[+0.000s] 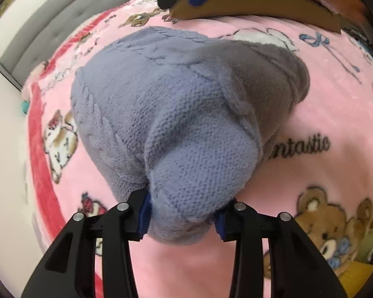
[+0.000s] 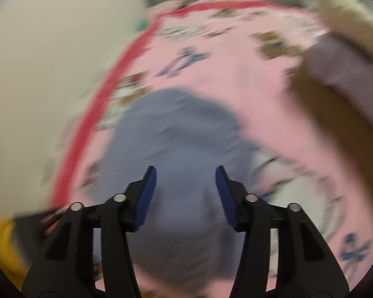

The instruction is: Fold large clothes

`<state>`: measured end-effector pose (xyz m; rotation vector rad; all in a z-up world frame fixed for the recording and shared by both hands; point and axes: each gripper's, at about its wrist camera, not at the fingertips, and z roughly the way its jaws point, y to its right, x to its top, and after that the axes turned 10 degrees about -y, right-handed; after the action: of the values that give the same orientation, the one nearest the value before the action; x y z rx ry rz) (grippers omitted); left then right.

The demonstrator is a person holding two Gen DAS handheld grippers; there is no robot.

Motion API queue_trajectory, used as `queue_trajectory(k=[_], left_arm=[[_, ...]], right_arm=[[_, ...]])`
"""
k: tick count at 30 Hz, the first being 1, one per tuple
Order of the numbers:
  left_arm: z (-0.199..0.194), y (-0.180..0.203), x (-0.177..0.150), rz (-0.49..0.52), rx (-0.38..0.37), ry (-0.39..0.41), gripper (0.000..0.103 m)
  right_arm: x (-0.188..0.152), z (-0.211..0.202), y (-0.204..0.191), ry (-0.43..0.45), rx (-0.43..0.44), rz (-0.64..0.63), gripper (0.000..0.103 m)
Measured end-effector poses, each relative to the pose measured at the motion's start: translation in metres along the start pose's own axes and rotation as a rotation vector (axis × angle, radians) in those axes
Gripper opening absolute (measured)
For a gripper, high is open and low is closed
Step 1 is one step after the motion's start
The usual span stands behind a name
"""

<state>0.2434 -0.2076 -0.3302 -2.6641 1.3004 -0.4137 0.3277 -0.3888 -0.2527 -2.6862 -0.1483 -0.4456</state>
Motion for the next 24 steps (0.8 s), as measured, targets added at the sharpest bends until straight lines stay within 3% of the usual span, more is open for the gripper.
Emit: queue_trajectory(k=[1,6,9,12,16,19,21,24], left_arm=[[0.0,-0.002,0.0,-0.006,-0.014,-0.002,0.04],[0.002,0.0,-0.001,-0.001,-0.007,-0.009,0.04],[0.004,0.006,0.0,0.019,-0.014,-0.015,0.041],[0.006,0.016,0.0,0.062,-0.002,-0.019,0.042],[0.009,0.026,-0.002,0.103,0.019,-0.011,0.045],[0.008,0.02,-0.001,0.088,-0.032,-0.016,0.046],[0.009,0.014,0.002,0.077,-0.068,-0.024,0.046],[0.012,0.021,0.005,0.096,-0.056,-0.028,0.047]], right_arm=[[-0.006,0.008,-0.002,-0.03,0.02,-0.008,0.027],[-0.025,0.052,0.002,-0.179,-0.081,-0.007,0.019],[-0.032,0.073,0.004,-0.259,-0.196,-0.006,0.007],[-0.045,0.091,-0.002,-0.279,-0.323,-0.111,0.003],[-0.048,0.095,0.017,-0.253,-0.252,0.004,0.001],[-0.046,0.095,0.034,-0.249,-0.177,0.089,0.0],[-0.046,0.098,0.034,-0.244,-0.193,0.066,0.0],[-0.049,0.103,0.025,-0.23,-0.254,0.019,0.0]])
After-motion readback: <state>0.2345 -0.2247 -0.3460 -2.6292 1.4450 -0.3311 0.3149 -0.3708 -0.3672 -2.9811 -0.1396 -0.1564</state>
